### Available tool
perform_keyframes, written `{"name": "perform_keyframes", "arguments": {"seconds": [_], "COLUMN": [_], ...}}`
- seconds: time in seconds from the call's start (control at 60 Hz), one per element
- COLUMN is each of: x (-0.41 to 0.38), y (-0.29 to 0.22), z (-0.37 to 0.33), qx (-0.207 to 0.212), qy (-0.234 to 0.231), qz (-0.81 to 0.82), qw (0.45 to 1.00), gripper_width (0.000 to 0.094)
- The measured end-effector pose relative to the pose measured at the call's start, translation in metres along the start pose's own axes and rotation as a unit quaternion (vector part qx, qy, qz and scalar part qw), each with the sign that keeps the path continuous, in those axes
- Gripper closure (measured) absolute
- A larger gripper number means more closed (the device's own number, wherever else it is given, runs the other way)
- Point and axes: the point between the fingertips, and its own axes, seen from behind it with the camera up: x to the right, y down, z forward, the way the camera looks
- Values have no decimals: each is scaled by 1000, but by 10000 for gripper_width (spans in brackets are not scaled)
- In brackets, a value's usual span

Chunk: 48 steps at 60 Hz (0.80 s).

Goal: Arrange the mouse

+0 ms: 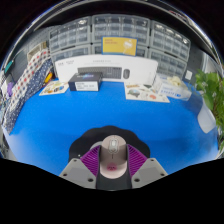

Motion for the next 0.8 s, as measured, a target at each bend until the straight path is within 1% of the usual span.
{"name": "perform_keyframes", "arguments": {"seconds": [0.05,0.083,0.183,0.217,0.383,0.4,0.433,0.45,0.483,0.5,0.55,0.717,0.8], "x": [-2,-3,-4,-4,-1,-1,2,4,9,11,13,-5,-19], "y": [10,6,7,8,9,9,10,10,10,11,8,-26,-41], "z": [6,8,8,8,8,8,7,7,6,4,-2,-52,-87], "qx": [-7,9,17,17,6,3,-1,-4,-8,-12,-16,20,37], "qy": [-1,-1,-3,-4,1,3,9,14,23,26,31,32,31], "qz": [2,6,13,12,10,11,13,13,13,11,7,20,24], "qw": [1000,1000,1000,1000,1000,1000,1000,1000,1000,1000,999,999,999], "gripper_width": [581,583,570,529,442,425,359,287,212,137,58,78,69]}}
